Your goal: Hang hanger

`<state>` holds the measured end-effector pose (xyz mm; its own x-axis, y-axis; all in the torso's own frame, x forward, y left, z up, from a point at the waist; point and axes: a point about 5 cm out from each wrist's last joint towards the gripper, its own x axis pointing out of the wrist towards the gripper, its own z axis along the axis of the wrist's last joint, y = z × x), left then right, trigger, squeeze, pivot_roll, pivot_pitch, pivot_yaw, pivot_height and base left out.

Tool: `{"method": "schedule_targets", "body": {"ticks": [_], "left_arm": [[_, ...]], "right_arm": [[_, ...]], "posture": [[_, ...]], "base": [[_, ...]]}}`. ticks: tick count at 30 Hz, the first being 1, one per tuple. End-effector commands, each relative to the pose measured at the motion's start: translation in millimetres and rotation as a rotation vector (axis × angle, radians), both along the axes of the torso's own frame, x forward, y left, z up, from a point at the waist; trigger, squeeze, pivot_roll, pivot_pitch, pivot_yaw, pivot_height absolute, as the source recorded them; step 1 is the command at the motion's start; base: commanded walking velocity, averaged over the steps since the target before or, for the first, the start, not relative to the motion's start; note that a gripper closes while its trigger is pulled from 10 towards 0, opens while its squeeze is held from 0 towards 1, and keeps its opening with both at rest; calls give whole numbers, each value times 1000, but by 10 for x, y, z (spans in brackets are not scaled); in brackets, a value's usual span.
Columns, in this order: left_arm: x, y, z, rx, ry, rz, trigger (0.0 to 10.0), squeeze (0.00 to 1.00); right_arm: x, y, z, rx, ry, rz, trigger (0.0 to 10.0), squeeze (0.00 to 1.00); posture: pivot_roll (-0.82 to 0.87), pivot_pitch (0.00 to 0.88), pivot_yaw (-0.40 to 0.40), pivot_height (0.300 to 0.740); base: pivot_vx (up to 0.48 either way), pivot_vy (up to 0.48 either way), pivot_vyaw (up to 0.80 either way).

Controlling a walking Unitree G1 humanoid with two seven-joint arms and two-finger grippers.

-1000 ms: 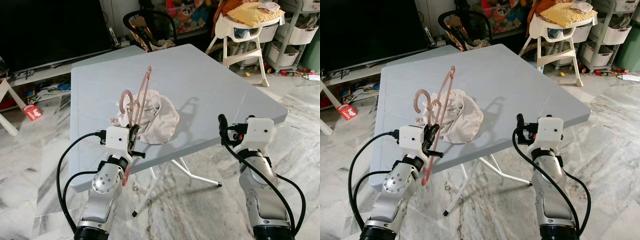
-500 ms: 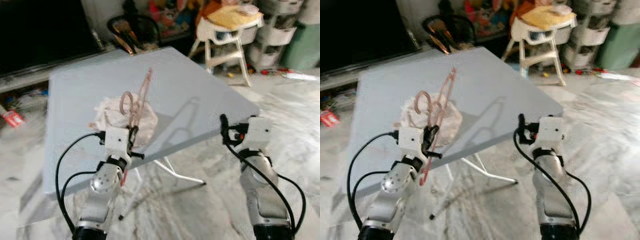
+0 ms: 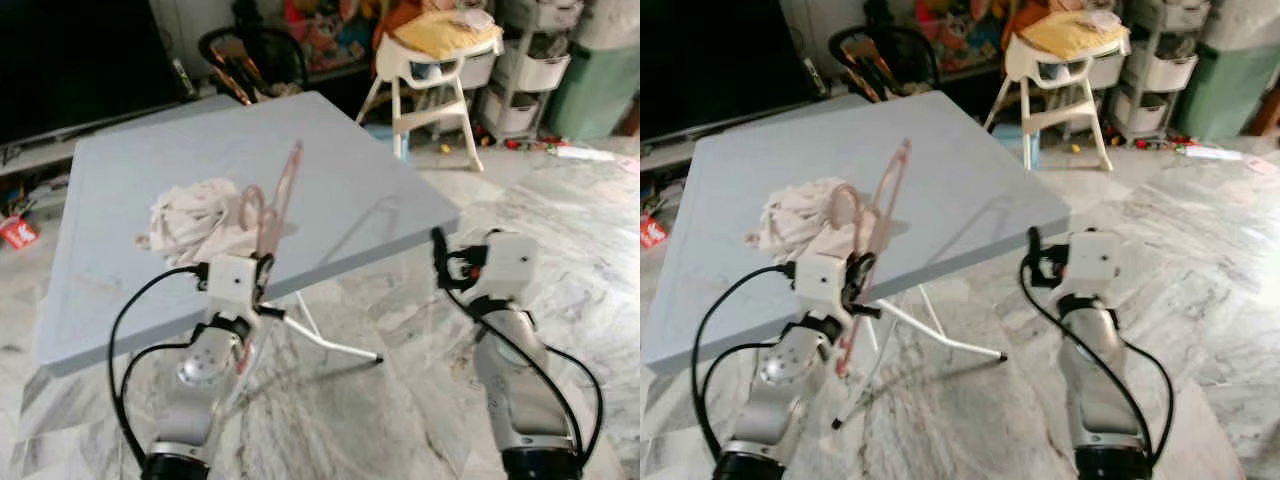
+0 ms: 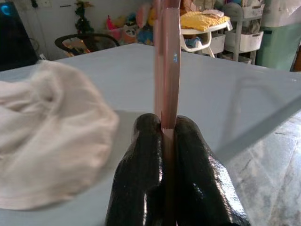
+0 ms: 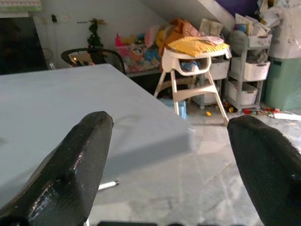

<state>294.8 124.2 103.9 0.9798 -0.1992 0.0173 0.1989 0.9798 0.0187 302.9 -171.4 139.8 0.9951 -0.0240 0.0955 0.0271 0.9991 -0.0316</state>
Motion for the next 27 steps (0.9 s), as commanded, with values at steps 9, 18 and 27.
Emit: {"method": "schedule_targets", "body": {"ticks": [9,18,27], "left_arm": [[29,-14,-31,-28,44,31,10000,0],[80,4,-28,-13,65,72,10000,0],[97,18,-21,-21,71,79,10000,0]], "right_arm": [[1,-46,7,2,4,-16,10000,0],[13,-51,3,5,8,-23,10000,0],[18,-55,-15,4,19,-27,10000,0]], "posture": [[-145,0,96,740],[-143,0,98,740],[-143,0,101,740]], "base": [[0,-35,0],[0,0,0],[0,0,-521]]}}
